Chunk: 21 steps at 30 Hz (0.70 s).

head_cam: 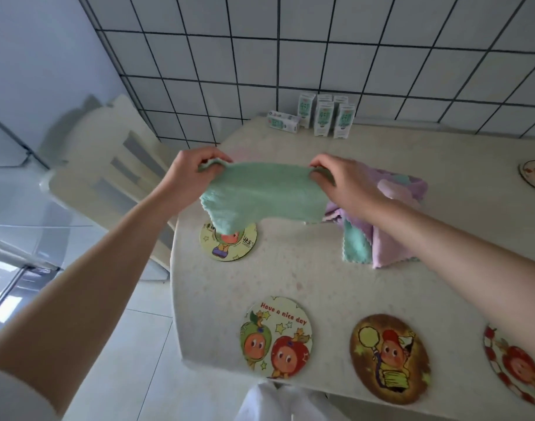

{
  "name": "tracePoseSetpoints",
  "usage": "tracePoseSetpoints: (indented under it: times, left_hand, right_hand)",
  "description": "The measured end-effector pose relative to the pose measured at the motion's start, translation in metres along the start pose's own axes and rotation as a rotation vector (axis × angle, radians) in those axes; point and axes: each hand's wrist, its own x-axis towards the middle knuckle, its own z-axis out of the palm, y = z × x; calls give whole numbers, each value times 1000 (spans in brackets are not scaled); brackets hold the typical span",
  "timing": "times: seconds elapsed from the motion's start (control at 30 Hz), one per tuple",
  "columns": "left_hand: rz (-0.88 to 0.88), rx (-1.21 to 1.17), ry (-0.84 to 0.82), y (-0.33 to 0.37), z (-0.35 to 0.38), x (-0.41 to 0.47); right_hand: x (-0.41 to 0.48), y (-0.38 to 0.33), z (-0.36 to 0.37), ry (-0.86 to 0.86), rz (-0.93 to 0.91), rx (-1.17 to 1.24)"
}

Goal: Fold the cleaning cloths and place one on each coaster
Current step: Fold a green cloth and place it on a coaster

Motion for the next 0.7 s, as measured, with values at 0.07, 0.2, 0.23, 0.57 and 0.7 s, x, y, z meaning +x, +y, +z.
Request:
tracePoseSetpoints:
  times: [0.07,0.2,0.23,0.57,0.7]
  left_hand:
    - [4,27,-55,-10,-4,-18]
    - [-31,56,-249,-45,8,-63]
    - [-44,43,-287,-56,16,-75]
    - [-203,-21,-591,-142,93,-195]
    - [-235,-29,-689,-145,102,-217]
  right_hand:
    - [-15,-8,7,-27,-66,32]
    - [-63,-3,38,-190,-112,-37]
    - [-78,1,48,-271,-103,-79]
    - [-207,1,116,-676,19,-142]
    - [-230,0,114,-799,125,-127]
